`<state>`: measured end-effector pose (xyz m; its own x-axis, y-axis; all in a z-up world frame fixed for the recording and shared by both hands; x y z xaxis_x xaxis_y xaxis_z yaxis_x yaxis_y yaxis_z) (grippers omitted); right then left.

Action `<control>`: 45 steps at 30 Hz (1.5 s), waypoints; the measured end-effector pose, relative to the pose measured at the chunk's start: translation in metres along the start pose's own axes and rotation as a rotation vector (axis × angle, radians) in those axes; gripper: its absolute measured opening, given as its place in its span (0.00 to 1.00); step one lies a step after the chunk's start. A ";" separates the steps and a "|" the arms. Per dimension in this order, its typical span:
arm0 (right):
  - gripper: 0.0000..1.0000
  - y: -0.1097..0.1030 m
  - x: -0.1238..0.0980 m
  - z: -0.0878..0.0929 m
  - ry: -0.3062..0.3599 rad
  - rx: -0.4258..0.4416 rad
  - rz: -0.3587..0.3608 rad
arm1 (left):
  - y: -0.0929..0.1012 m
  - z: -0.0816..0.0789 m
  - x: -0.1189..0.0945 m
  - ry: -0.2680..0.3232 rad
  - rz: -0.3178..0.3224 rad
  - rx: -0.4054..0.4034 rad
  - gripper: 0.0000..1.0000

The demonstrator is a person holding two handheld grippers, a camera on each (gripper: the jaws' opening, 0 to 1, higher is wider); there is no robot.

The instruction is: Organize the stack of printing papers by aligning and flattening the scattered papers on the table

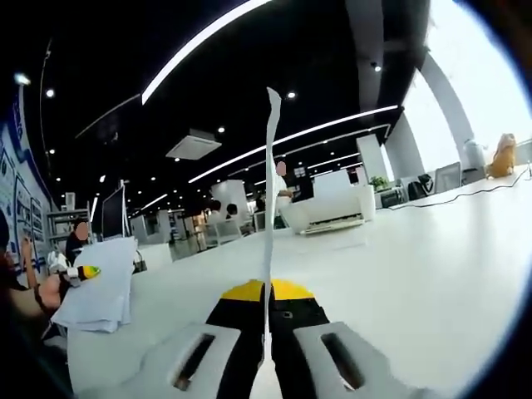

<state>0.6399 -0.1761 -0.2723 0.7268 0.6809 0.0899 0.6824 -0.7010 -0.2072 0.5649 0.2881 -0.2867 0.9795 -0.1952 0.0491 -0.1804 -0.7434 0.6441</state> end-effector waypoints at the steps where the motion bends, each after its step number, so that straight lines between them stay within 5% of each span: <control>1: 0.00 0.000 0.000 0.000 -0.001 0.000 0.000 | 0.000 0.000 0.000 -0.002 -0.003 0.001 0.10; 20: 0.00 -0.004 0.004 -0.002 0.016 0.003 -0.046 | -0.002 -0.002 -0.003 0.020 -0.008 0.011 0.10; 27: 0.00 -0.012 0.006 -0.003 0.024 -0.007 -0.076 | 0.000 0.002 0.003 0.009 -0.032 0.081 0.10; 38: 0.00 -0.024 0.011 -0.011 0.142 0.086 -0.113 | 0.001 0.003 0.003 0.007 -0.036 0.110 0.11; 45: 0.00 -0.037 0.023 -0.009 0.140 0.083 -0.129 | 0.000 0.003 0.002 0.003 -0.028 0.112 0.11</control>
<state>0.6321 -0.1358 -0.2542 0.6416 0.7236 0.2546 0.7659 -0.5862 -0.2642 0.5667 0.2857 -0.2885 0.9846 -0.1716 0.0345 -0.1616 -0.8153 0.5561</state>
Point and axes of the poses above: the point that each gripper's makers call its tool centre point, and the gripper's own axes: x roughly forward along the fingers, y roughly to its right, z roughly out of its underside, the point moved 6 cm from there along -x, roughly backward along the fingers, and after that the axes turned 12 degrees about -z, right-handed, at the moved point
